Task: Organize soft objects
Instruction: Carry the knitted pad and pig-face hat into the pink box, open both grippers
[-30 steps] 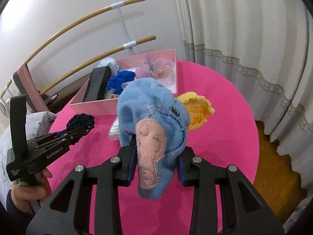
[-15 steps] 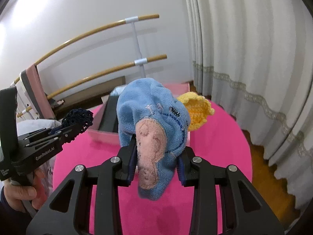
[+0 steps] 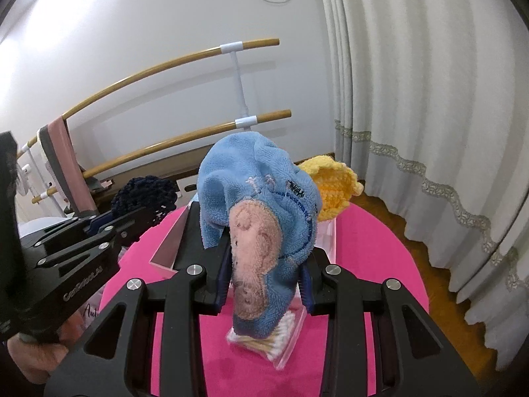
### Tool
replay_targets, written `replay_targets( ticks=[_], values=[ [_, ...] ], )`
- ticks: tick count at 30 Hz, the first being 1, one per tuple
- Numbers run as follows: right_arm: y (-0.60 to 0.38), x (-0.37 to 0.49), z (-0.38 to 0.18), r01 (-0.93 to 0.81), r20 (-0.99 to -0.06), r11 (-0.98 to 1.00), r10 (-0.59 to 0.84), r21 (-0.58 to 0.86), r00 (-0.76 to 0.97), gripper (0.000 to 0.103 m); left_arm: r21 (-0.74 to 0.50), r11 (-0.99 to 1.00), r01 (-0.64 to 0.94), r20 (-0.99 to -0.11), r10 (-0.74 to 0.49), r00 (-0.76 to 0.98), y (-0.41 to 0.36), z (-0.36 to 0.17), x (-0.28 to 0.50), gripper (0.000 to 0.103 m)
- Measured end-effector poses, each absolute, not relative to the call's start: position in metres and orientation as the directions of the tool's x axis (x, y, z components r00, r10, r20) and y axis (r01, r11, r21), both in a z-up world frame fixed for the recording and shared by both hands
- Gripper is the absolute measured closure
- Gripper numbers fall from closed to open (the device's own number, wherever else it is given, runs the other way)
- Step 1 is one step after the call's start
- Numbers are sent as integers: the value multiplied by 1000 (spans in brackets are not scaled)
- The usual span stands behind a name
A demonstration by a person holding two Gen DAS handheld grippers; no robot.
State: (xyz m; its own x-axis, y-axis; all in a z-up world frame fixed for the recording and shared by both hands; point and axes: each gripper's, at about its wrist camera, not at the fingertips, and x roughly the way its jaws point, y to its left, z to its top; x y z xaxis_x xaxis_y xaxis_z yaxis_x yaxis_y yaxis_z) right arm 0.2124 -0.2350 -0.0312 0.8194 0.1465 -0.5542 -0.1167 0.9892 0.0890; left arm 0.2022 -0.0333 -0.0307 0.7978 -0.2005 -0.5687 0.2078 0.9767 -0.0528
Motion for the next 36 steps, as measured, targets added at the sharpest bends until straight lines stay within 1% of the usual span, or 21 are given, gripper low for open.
replay_targets(
  ticks=[6, 9, 17, 22, 24, 26, 28, 29, 30, 31, 32, 33, 34, 35, 36],
  values=[
    [-244, 251, -26, -107, -572, 990, 143, 96, 808, 72, -62, 979, 196, -569, -196, 799, -39, -26, 226, 91],
    [-248, 282, -27, -112, -603, 989, 149, 99, 783, 72, -69, 979, 191, -582, -194, 789, -45, -28, 249, 91],
    [-259, 355, -55, -107, -700, 987, 163, 124, 696, 71, -59, 981, 187, -628, -182, 757, -69, -41, 316, 91],
    [-264, 382, -70, -105, -737, 985, 173, 139, 654, 71, -68, 980, 188, -653, -186, 734, -80, -47, 354, 90],
    [-262, 391, -74, -107, -749, 985, 173, 136, 639, 70, -70, 979, 192, -661, -190, 726, -84, -47, 368, 90],
    [-262, 398, -77, -107, -759, 985, 171, 134, 628, 69, -70, 979, 192, -675, -189, 714, -87, -49, 380, 86],
    [-260, 403, -80, -103, -769, 986, 169, 134, 617, 64, -83, 978, 194, -688, -196, 698, -85, -53, 384, 84],
    [-261, 406, -83, -99, -774, 986, 169, 138, 610, 57, -93, 976, 195, -696, -204, 688, -85, -53, 389, 78],
    [-261, 407, -84, -95, -775, 985, 173, 145, 608, 50, -99, 976, 194, -699, -207, 684, -84, -53, 393, 65],
    [-263, 408, -85, -90, -774, 984, 177, 155, 608, 47, -103, 976, 190, -698, -207, 685, -82, -51, 395, 60],
    [-266, 408, -86, -79, -774, 983, 179, 165, 607, 44, -99, 979, 176, -694, -194, 693, -79, -50, 397, 49],
    [-269, 408, -87, -74, -773, 981, 187, 180, 607, 39, -99, 981, 169, -690, -190, 699, -76, -49, 400, 37],
    [-271, 407, -87, -70, -771, 980, 191, 187, 608, 35, -100, 982, 163, -684, -187, 706, -74, -48, 402, 31],
    [-274, 406, -87, -67, -768, 979, 192, 192, 611, 27, -97, 983, 154, -676, -179, 715, -71, -47, 401, 16],
    [-275, 404, -87, -64, -766, 978, 194, 197, 613, 18, -89, 986, 139, -665, -162, 729, -69, -46, 399, 9]
  ],
)
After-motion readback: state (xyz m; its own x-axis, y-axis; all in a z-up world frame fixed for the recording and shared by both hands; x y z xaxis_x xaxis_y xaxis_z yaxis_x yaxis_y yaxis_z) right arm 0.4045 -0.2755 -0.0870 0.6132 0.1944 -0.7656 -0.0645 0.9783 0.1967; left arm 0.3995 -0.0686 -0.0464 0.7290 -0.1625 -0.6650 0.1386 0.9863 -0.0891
